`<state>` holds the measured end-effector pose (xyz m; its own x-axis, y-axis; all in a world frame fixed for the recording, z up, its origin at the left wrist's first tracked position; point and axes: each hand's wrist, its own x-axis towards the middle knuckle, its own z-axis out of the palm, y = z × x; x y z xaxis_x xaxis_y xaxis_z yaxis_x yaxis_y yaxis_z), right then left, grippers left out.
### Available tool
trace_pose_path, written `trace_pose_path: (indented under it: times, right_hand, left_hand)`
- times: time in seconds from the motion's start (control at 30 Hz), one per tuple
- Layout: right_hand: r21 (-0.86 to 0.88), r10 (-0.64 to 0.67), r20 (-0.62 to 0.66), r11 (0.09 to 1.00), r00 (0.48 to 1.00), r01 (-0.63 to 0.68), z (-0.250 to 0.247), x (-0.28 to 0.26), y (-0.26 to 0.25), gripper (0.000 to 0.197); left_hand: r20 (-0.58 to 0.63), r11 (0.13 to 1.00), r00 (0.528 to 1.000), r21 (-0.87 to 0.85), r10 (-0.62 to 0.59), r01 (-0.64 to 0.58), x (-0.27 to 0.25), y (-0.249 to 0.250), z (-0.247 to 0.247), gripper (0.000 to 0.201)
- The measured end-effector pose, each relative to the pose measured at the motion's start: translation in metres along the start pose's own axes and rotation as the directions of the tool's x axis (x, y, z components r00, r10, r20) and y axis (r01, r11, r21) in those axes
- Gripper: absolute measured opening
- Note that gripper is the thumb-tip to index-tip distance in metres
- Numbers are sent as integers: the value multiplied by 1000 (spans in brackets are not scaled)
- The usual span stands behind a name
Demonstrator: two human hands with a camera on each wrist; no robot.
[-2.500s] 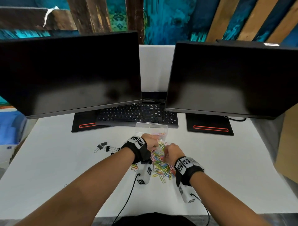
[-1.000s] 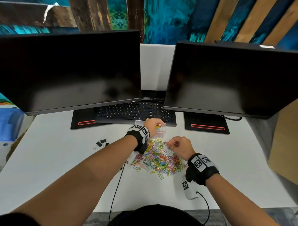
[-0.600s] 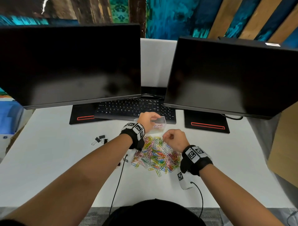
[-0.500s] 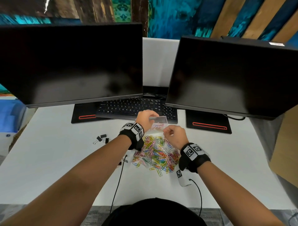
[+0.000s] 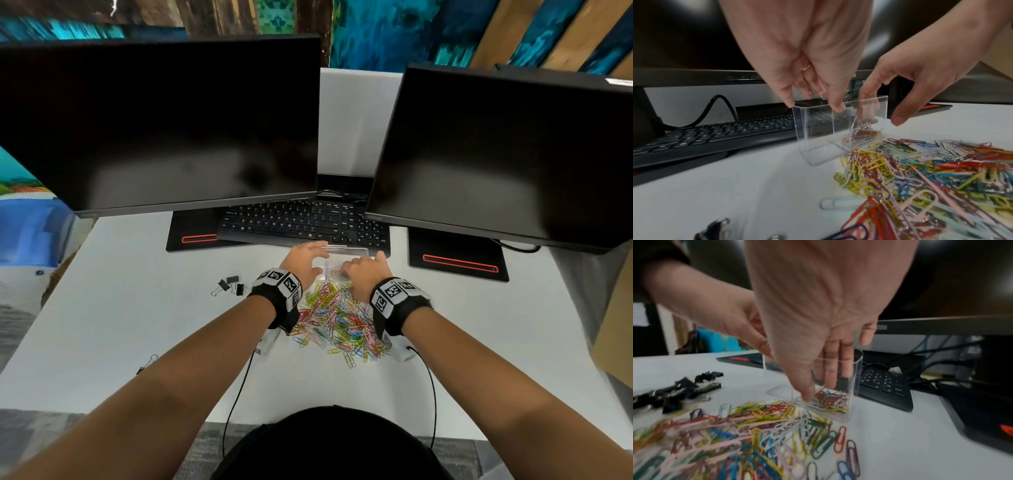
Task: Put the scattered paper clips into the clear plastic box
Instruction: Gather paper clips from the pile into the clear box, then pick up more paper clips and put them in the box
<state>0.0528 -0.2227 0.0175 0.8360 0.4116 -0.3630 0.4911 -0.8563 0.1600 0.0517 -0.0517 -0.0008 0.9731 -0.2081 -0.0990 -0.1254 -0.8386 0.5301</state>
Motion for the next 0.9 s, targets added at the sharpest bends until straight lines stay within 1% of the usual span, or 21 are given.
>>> trace_pose_path:
  times: [0.03, 0.1, 0.17, 0.3, 0.37, 0.43, 0.47, 0.53, 0.6, 0.63, 0.7, 0.77, 0.83, 0.9]
  right_hand:
    - [-44, -32, -17, 999, 999, 31, -1, 1, 0, 48]
    - [-46, -88, -26, 995, 996, 87, -1, 3, -4, 51]
    - [58, -99, 13, 994, 995, 98, -1, 7, -9, 51]
    - [257, -65, 110, 966, 992, 34, -6, 17, -10, 48]
    - [374, -61, 124, 927, 990, 11, -12, 21, -6, 49]
    - [507, -63, 96, 862, 993, 6, -15, 24, -1, 52]
    - [518, -58, 67, 855, 996, 15, -13, 25, 2, 50]
    - [450, -46, 57, 893, 997, 15, -10, 24, 3, 42]
    - [335, -69, 106, 942, 992, 30, -5, 21, -1, 35]
    - [317, -77, 128, 948, 989, 33, -5, 21, -3, 33]
    - [328, -90, 139, 944, 986, 40, -7, 25, -4, 33]
    - [372, -93, 104, 927, 990, 48, -11, 29, -4, 35]
    - [399, -81, 62, 916, 995, 49, -11, 32, -4, 31]
    - [397, -98, 75, 916, 992, 60, -9, 29, -5, 34]
  left_hand:
    - [-5, 1000, 1000, 1, 11, -11, -1, -1, 1, 32]
    - [-19, 999, 999, -1, 33, -33, 0, -4, 3, 26]
    - [-26, 999, 999, -14, 36, -37, 1, -5, 2, 23]
    - [-32, 998, 999, -67, 14, -16, 3, -4, -2, 16]
    - [-28, 997, 1000, -71, 5, -7, 2, -2, -4, 15]
    - [-23, 997, 1000, -80, 0, -1, 2, -2, -5, 15]
    - [-20, 996, 1000, -86, -4, 3, 2, -2, -6, 14]
    - [-10, 996, 1000, -92, -8, 7, 2, -2, -8, 14]
    - [1, 996, 1000, -93, -5, 5, 2, 0, -10, 14]
    - [1, 996, 1000, -94, -4, 5, 2, 1, -10, 14]
    - [-7, 995, 1000, -97, -14, 14, 2, 2, -11, 15]
    - [-15, 994, 1000, -104, -26, 24, 3, 3, -10, 15]
    - [-6, 995, 999, -94, -37, 36, 3, 3, -11, 15]
    - [-1, 996, 999, -86, -37, 37, 3, 4, -12, 15]
